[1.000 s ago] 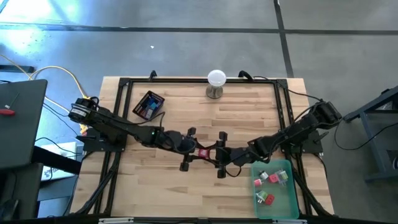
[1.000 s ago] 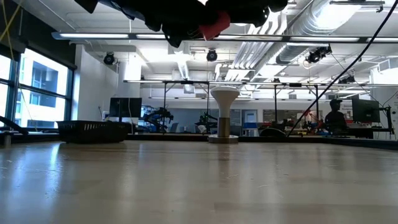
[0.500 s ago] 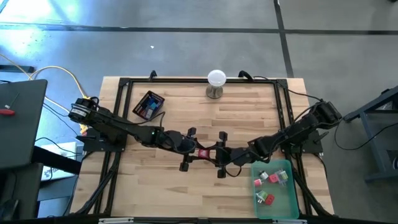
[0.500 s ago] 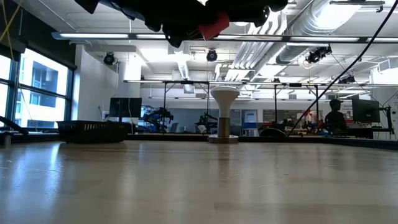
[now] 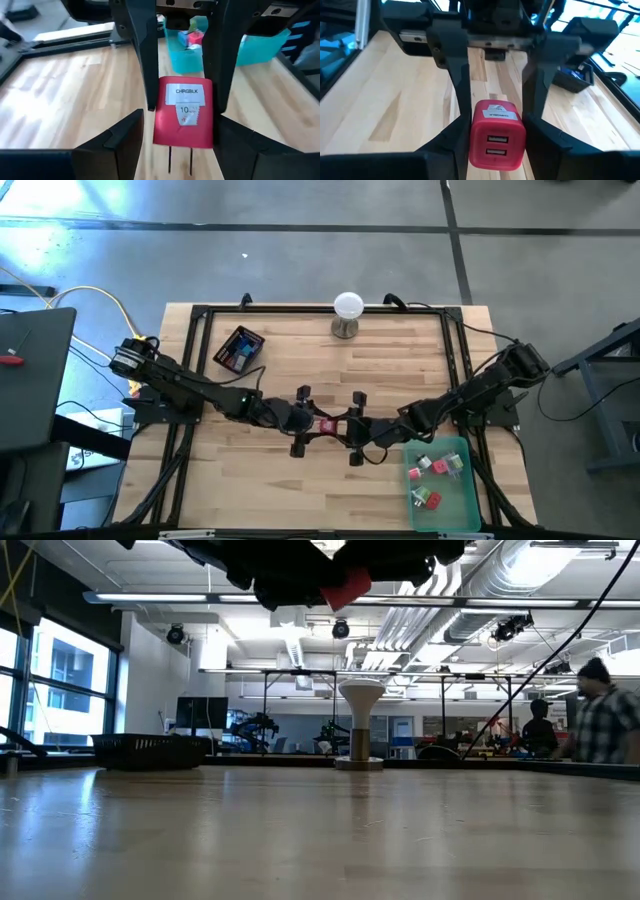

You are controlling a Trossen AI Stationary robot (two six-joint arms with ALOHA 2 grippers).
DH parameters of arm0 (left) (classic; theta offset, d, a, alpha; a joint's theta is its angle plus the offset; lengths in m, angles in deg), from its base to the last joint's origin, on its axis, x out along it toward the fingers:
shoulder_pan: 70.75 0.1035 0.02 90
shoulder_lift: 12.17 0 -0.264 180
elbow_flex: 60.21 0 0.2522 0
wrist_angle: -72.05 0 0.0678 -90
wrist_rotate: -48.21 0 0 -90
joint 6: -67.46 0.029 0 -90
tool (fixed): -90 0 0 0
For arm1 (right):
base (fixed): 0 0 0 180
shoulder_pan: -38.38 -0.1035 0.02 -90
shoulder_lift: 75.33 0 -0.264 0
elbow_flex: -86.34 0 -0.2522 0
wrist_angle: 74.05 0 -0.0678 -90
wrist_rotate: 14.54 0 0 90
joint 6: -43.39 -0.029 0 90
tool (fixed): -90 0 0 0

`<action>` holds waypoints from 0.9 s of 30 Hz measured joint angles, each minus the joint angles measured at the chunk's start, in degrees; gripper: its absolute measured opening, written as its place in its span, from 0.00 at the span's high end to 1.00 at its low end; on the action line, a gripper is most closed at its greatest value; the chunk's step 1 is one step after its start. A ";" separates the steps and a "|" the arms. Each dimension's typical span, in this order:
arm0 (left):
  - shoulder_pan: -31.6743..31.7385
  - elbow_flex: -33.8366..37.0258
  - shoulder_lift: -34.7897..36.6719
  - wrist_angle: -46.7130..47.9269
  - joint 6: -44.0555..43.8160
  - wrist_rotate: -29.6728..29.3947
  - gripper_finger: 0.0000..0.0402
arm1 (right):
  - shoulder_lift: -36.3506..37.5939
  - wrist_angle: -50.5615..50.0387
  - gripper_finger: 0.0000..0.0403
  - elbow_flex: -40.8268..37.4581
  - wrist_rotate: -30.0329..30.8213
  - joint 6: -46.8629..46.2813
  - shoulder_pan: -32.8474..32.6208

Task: Pick & Place Office items
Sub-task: Put the pink charger adapter into the green bin

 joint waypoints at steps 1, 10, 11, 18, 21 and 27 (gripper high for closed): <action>-0.49 0.00 0.00 0.08 0.57 -0.70 0.47 | 0.00 -0.43 0.65 0.00 0.79 -0.20 -0.20; -4.64 -0.17 0.20 4.06 5.63 -7.77 0.47 | 2.11 -6.86 0.65 -0.20 7.52 -4.20 -3.90; -4.75 -0.17 0.20 4.46 5.81 -7.81 0.47 | 2.77 -6.89 0.65 -0.15 8.04 -4.75 -4.61; -4.74 -0.14 0.20 6.80 4.18 -7.92 0.47 | 9.94 -20.59 0.65 -0.11 14.66 -17.06 -10.64; -4.72 -0.09 0.17 8.04 3.82 -7.91 0.47 | 13.07 -27.89 0.65 -0.09 14.07 -27.74 -13.68; -4.35 -0.04 0.11 9.11 3.74 -7.89 0.47 | 16.99 -36.82 0.65 -0.04 11.35 -43.82 -21.23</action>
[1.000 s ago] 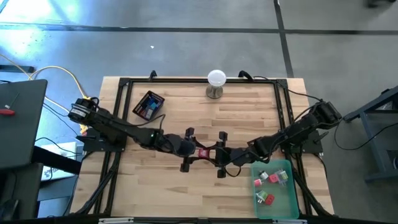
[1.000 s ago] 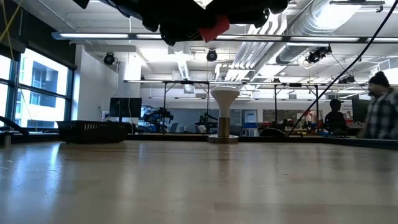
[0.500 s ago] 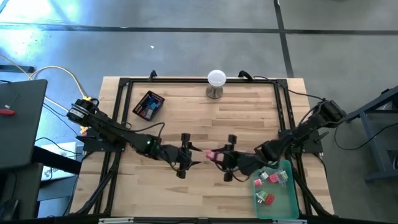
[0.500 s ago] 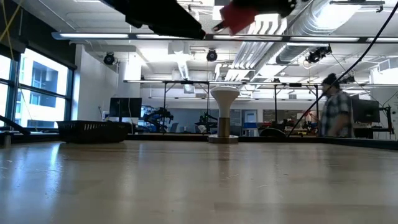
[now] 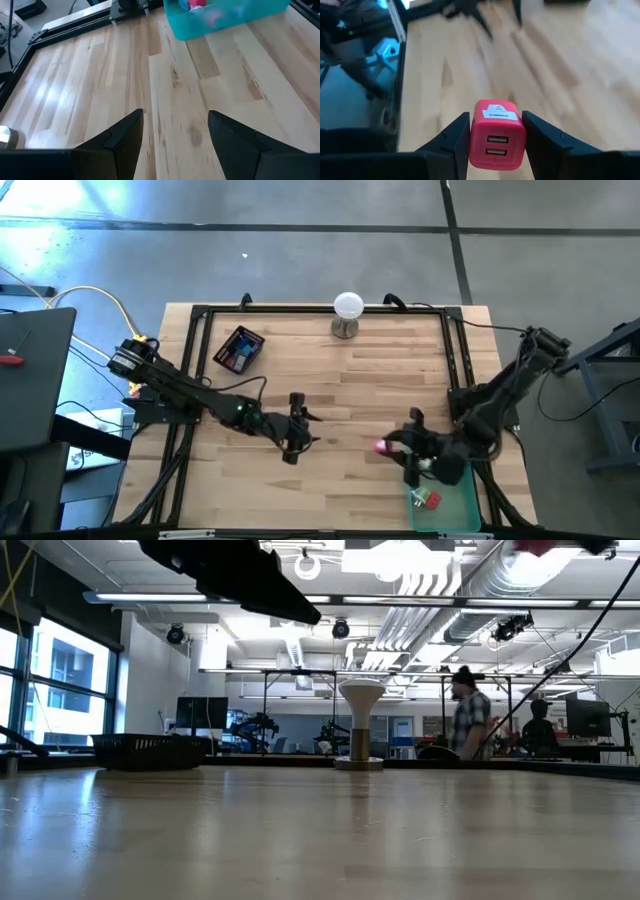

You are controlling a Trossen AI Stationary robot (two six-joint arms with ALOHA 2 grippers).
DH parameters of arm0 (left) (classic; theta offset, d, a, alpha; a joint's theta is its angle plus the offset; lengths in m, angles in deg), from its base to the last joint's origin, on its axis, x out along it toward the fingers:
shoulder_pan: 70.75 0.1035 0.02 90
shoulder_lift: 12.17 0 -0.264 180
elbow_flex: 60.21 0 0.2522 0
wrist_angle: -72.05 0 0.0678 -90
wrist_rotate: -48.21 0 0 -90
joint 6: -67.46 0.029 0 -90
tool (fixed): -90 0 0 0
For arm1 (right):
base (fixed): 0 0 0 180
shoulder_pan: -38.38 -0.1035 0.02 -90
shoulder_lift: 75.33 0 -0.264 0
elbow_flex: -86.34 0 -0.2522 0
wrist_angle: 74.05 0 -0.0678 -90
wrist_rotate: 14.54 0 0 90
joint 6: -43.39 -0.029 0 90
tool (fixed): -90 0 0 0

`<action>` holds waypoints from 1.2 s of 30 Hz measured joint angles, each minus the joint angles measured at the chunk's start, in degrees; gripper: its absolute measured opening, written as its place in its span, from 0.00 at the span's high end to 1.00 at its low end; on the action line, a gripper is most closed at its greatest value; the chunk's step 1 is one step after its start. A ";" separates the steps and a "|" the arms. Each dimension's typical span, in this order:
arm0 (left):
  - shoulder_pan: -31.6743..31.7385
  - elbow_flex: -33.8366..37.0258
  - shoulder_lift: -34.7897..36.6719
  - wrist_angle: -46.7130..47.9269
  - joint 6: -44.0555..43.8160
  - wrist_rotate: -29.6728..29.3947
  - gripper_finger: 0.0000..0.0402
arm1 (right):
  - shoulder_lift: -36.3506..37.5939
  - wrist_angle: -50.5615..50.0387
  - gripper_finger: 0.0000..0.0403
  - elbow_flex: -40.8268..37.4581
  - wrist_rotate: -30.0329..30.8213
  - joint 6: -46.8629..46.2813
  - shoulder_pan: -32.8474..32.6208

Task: Pick & Place Office items
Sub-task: Put the pink charger adapter into the green bin

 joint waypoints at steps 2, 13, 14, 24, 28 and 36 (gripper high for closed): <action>0.19 0.00 -0.01 0.16 0.00 -0.01 0.47 | 0.23 -3.56 0.65 0.01 -0.44 -6.87 -2.40; 1.14 0.04 -0.02 1.16 -0.22 0.05 0.47 | 0.19 -11.70 0.65 -0.01 -6.97 -39.97 -18.18; 1.12 0.04 -0.03 1.23 -0.22 0.05 0.47 | 0.19 -11.52 0.65 -0.01 -6.65 -41.40 -19.80; 1.12 0.07 -0.07 1.49 -0.22 0.09 0.47 | -2.02 -16.33 0.65 -0.01 -8.88 -72.82 -30.53; 1.12 0.07 -0.07 1.49 -0.22 0.09 0.47 | -4.31 -18.28 0.65 -0.01 -17.11 -81.49 -30.48; 1.12 0.07 -0.09 1.47 -1.52 0.11 0.47 | -9.15 -21.21 0.65 0.00 -34.21 -87.50 -27.40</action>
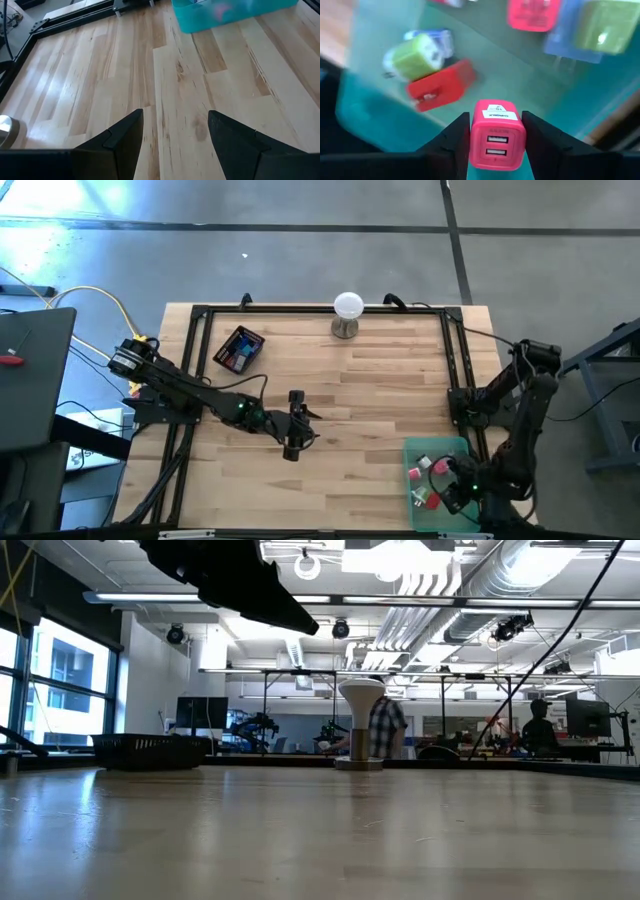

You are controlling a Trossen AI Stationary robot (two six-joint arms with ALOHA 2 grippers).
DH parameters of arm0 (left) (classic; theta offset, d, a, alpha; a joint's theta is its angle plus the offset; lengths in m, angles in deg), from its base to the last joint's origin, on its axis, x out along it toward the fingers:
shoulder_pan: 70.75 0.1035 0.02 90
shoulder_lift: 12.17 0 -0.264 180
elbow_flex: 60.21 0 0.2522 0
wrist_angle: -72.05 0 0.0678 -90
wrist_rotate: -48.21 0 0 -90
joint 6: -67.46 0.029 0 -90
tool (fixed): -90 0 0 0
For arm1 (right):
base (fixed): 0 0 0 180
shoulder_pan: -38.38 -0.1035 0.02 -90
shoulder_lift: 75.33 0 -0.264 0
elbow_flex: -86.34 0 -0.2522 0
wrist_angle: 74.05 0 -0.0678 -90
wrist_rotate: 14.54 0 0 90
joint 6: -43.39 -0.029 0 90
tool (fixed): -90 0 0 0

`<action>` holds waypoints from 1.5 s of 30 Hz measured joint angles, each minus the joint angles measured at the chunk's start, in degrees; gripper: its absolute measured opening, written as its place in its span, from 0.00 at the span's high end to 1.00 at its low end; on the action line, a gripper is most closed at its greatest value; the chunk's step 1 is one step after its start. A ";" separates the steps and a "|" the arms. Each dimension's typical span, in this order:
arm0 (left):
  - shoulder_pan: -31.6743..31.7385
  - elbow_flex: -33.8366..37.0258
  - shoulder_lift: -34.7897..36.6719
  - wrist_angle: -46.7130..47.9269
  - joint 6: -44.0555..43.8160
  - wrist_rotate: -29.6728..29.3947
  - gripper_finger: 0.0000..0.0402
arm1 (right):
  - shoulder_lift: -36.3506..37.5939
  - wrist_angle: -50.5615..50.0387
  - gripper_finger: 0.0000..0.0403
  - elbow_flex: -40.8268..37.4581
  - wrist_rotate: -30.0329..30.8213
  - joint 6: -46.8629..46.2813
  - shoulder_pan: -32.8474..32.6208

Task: Pick & Place Office items
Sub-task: Put the pink charger adapter into the green bin, then return to Home Position

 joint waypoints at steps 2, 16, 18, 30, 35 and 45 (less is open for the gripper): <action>0.00 0.00 0.00 -0.02 0.00 -0.02 0.47 | -0.93 -0.39 0.65 -0.01 -2.29 0.24 1.04; 0.00 0.00 0.00 -0.05 -0.21 0.32 0.47 | -1.79 -0.77 0.59 -0.01 -2.92 0.05 3.08; -0.01 0.00 0.00 -0.04 -0.21 0.46 0.47 | -1.83 -1.07 0.58 -0.01 -2.71 -0.06 3.10; -0.02 0.00 0.00 0.39 -0.23 0.46 0.47 | -2.25 -3.34 0.56 -0.01 -1.62 0.16 3.17; -0.02 0.00 0.00 0.39 -0.25 0.46 0.47 | -1.97 -3.86 0.59 -0.01 -1.07 2.16 3.32; -0.02 0.07 3.91 4.57 -1.58 2.01 0.47 | 4.44 -4.28 0.70 -0.01 3.30 10.20 6.81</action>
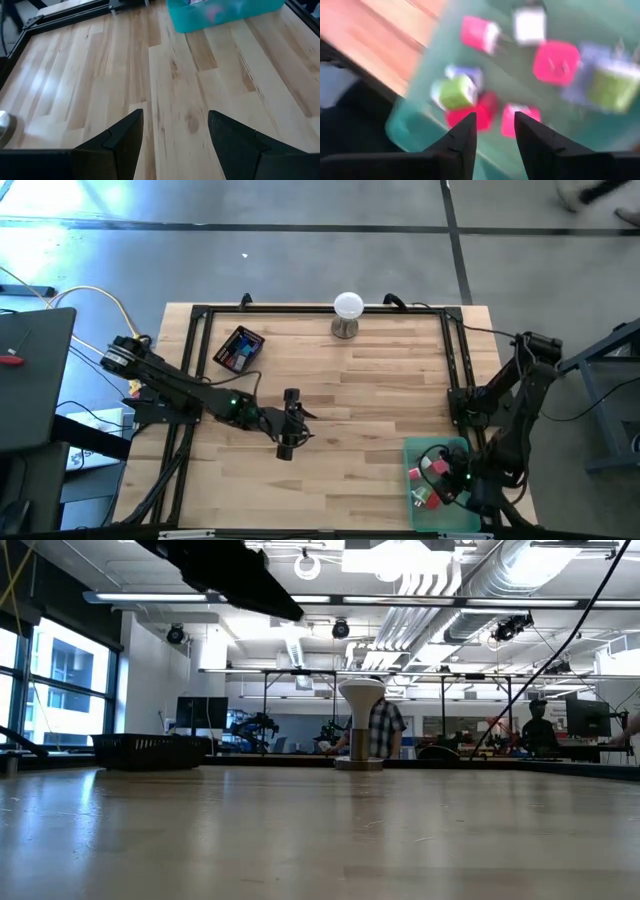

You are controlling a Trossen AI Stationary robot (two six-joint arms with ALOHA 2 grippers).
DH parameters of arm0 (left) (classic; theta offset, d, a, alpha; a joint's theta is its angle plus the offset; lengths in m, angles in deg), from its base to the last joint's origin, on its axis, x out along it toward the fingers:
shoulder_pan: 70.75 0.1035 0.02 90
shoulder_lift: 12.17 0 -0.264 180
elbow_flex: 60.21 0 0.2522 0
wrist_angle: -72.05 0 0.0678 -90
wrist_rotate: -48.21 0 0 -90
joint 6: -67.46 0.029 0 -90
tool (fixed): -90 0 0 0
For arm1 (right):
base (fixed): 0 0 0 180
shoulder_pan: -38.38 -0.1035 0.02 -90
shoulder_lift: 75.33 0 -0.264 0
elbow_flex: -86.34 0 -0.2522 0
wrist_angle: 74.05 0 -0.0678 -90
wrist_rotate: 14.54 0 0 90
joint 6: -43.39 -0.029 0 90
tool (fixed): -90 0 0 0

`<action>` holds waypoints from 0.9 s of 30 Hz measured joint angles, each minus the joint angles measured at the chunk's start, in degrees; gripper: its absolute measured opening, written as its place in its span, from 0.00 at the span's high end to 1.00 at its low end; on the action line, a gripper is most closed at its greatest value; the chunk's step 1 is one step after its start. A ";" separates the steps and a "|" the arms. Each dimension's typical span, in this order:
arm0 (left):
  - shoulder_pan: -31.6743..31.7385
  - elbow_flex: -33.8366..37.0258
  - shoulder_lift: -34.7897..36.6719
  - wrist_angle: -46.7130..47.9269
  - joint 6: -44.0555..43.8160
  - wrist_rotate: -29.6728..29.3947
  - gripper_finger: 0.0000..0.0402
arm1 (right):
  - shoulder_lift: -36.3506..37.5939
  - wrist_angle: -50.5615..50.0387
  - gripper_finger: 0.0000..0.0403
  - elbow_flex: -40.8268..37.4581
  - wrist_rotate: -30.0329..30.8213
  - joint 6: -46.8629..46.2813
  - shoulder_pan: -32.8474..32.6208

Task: Pick & Place Office items
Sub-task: Return to Home Position

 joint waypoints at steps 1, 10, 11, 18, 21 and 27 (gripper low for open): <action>0.00 0.00 1.00 1.30 -0.02 0.00 0.47 | 0.83 -0.01 0.71 0.00 1.50 1.66 0.59; -2.13 0.00 5.04 6.08 -1.85 -0.22 0.47 | 5.68 -0.32 0.80 0.01 18.40 29.49 6.83; -2.41 0.00 5.03 6.24 -2.36 -0.22 0.47 | 5.71 -0.38 0.81 0.01 20.00 33.15 7.79; -5.34 -0.02 5.89 6.73 -4.77 -6.36 0.48 | 5.91 -0.32 0.86 0.02 27.19 58.29 16.85; -6.80 -0.09 8.09 6.54 -3.78 -12.28 0.52 | 6.03 -0.27 0.89 0.01 27.23 68.10 21.76; -6.70 -0.15 13.46 9.21 1.14 -13.75 0.73 | 8.18 -0.06 0.98 0.00 23.80 83.77 29.97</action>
